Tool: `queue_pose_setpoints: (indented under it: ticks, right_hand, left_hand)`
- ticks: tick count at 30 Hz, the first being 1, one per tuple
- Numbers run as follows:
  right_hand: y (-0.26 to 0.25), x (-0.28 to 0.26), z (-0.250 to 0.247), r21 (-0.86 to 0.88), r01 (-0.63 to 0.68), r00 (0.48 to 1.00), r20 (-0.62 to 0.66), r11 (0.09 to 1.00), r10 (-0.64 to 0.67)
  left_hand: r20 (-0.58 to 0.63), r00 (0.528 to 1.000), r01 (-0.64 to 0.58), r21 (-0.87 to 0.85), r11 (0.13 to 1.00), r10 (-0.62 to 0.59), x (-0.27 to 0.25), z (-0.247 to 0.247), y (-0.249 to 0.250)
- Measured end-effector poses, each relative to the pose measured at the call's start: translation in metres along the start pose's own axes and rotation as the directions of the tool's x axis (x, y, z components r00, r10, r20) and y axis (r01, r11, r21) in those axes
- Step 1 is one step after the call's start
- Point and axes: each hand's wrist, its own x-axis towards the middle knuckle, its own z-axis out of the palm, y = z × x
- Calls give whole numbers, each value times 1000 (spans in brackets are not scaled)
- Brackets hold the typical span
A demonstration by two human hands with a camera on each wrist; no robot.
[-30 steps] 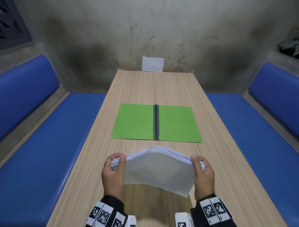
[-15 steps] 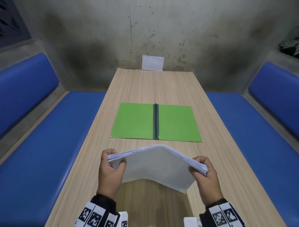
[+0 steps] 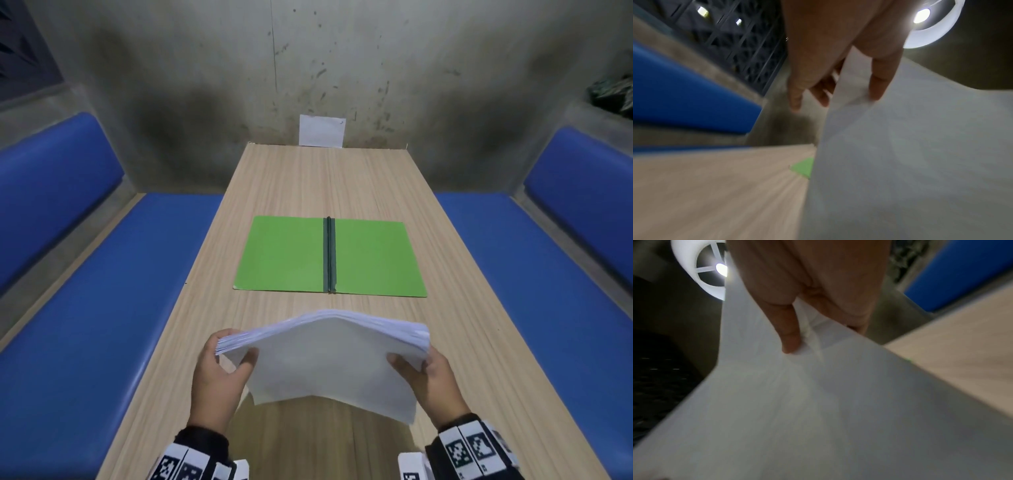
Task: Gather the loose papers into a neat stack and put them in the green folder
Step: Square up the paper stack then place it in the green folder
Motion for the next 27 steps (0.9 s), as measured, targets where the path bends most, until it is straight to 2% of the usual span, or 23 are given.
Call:
queue_pose_setpoints:
  ticks: [2, 4, 5, 7, 8, 9, 10, 12, 13, 15, 18, 20, 22, 24, 25, 27]
  right_hand:
    - [-22, 0, -2, -19, 84, 995, 53, 996, -83]
    - [-44, 0, -5, -177, 251, 965, 119, 952, -233]
    - [-54, 0, -4, -300, 341, 939, 161, 891, -305]
    - [-73, -2, 1, -523, 488, 872, 261, 699, -414]
    - [-81, -3, 5, -585, 545, 836, 321, 601, -446]
    - [-89, -6, 10, -610, 589, 804, 375, 530, -461]
    - [-97, -8, 14, -624, 615, 783, 416, 482, -462]
    - [-109, -14, 21, -650, 628, 772, 449, 427, -451]
    - [-112, -16, 22, -664, 619, 777, 441, 419, -449]
    - [-117, -20, 19, -687, 598, 787, 406, 413, -464]
    - [-124, -25, 4, -731, 527, 826, 322, 433, -462]
    - [-126, -28, -11, -737, 465, 865, 261, 491, -428]
    - [-119, -25, -24, -633, 390, 917, 205, 669, -341]
    - [-101, -20, -28, -432, 255, 963, 190, 865, -189]
    - [-89, -18, -26, -329, 186, 972, 197, 926, -126]
    - [-65, -16, -19, -136, 78, 983, 178, 988, -53]
  left_hand:
    - [-84, 992, -65, 253, 965, 89, 2, -2, 6]
    - [5, 968, -232, 394, 890, 250, -2, 2, 12]
    - [102, 930, -362, 419, 833, 352, -7, 7, 18]
    - [273, 802, -597, 357, 718, 531, -19, 21, 34]
    - [318, 747, -663, 295, 688, 584, -24, 28, 42]
    - [330, 718, -688, 202, 697, 612, -29, 35, 50]
    - [318, 723, -665, 81, 743, 613, -32, 40, 57]
    - [313, 790, -489, -199, 849, 528, -33, 44, 63]
    - [331, 822, -382, -286, 879, 464, -34, 44, 66]
    - [333, 864, -256, -357, 899, 378, -32, 41, 67]
    - [311, 912, -125, -410, 904, 267, -26, 26, 64]
    - [320, 920, -83, -410, 908, 228, -21, 16, 59]
    - [347, 919, -28, -416, 909, 188, -17, 7, 49]
    - [408, 901, 33, -404, 914, 148, -15, 5, 36]
    - [430, 894, 55, -386, 921, 127, -14, 5, 30]
    - [441, 892, 79, -371, 925, 100, -14, 5, 22]
